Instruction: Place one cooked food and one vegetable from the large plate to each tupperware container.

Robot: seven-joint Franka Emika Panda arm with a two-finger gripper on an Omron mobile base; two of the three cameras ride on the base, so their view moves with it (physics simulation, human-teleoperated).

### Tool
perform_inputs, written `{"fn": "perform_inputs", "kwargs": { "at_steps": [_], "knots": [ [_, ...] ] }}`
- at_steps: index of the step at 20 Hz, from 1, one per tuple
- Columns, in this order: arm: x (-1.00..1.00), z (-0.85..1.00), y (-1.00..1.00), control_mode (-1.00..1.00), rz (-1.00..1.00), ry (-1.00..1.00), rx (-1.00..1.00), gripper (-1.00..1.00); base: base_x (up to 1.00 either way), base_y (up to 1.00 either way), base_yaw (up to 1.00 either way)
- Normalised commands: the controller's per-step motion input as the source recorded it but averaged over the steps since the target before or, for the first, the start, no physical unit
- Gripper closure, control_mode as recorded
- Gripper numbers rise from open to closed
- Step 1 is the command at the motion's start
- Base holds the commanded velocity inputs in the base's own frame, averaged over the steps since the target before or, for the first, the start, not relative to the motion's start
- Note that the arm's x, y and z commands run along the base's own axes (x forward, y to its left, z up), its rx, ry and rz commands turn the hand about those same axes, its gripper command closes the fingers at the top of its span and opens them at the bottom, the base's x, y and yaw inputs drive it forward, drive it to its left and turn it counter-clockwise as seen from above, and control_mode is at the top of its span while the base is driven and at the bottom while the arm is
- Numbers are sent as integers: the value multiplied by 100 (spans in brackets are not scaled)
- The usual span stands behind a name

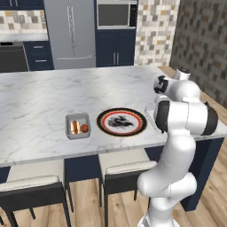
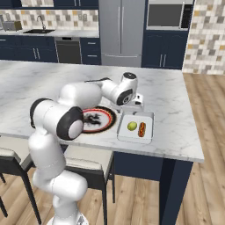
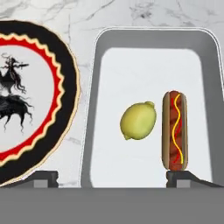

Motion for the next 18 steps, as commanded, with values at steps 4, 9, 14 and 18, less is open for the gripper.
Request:
{"fn": "perform_inputs", "kwargs": {
  "at_steps": [4, 9, 14, 18],
  "knots": [
    [-58, 100, 98, -100, 10, -6, 0, -100, 0, 0, 0],
    [-27, 100, 44, -100, 3, 0, 0, -100, 0, 0, 0],
    [-36, 55, 49, -100, 0, 0, -2, -100, 0, 0, 0],
    [2, -7, 29, -100, 0, 25, -2, -100, 0, 0, 0]
  ]
}}
